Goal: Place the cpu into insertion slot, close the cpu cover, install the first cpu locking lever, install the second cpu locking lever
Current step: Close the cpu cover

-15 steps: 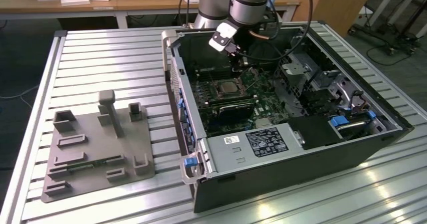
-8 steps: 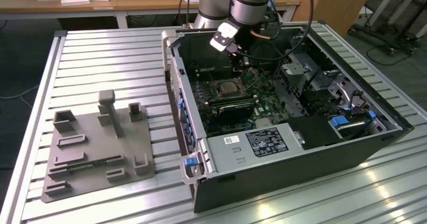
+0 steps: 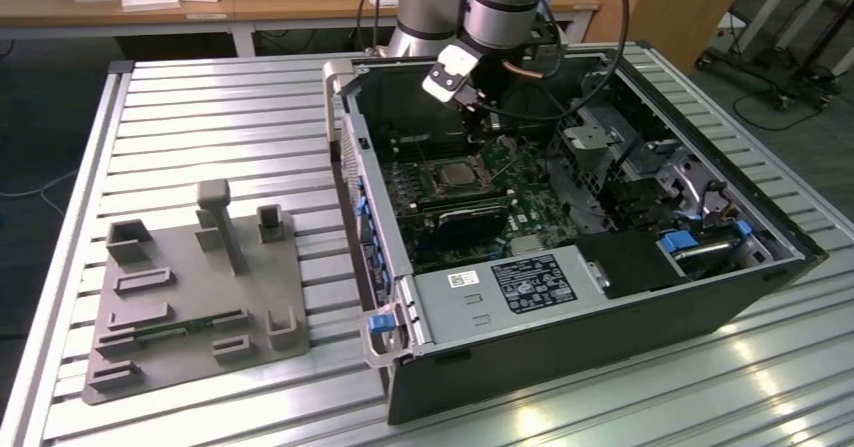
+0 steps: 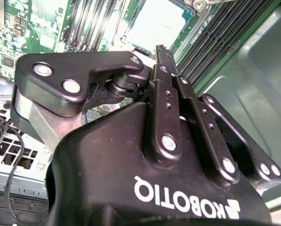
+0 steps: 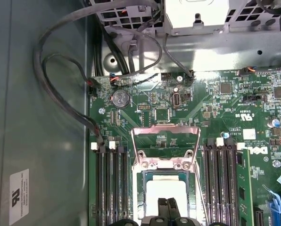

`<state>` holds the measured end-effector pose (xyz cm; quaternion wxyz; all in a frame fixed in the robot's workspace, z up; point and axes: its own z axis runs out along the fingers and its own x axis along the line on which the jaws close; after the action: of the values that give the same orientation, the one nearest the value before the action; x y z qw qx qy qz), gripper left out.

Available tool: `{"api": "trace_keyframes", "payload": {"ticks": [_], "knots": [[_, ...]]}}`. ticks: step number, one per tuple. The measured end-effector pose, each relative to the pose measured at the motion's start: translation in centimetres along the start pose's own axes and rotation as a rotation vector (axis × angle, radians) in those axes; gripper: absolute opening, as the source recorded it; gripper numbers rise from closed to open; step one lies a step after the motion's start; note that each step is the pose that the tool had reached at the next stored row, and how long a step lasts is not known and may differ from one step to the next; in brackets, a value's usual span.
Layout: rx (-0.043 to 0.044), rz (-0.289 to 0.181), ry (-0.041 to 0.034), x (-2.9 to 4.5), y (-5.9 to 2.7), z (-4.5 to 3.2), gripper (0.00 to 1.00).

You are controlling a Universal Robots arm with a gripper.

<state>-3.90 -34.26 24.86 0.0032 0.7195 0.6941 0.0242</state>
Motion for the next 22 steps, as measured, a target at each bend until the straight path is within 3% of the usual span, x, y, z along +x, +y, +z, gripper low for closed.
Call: {"api": "trace_keyframes", "payload": {"ticks": [8,14,17,22], "knots": [[0.0003,0.000,-0.0003,0.02,0.64,0.03,0.10],[0.0001,0.000,0.0001,0.04,0.72,-0.55,0.10],[0.0002,0.000,0.0002,0.06,1.32,-0.51,0.10],[0.0007,0.000,0.0000,0.12,3.07,-0.36,0.10]]}}
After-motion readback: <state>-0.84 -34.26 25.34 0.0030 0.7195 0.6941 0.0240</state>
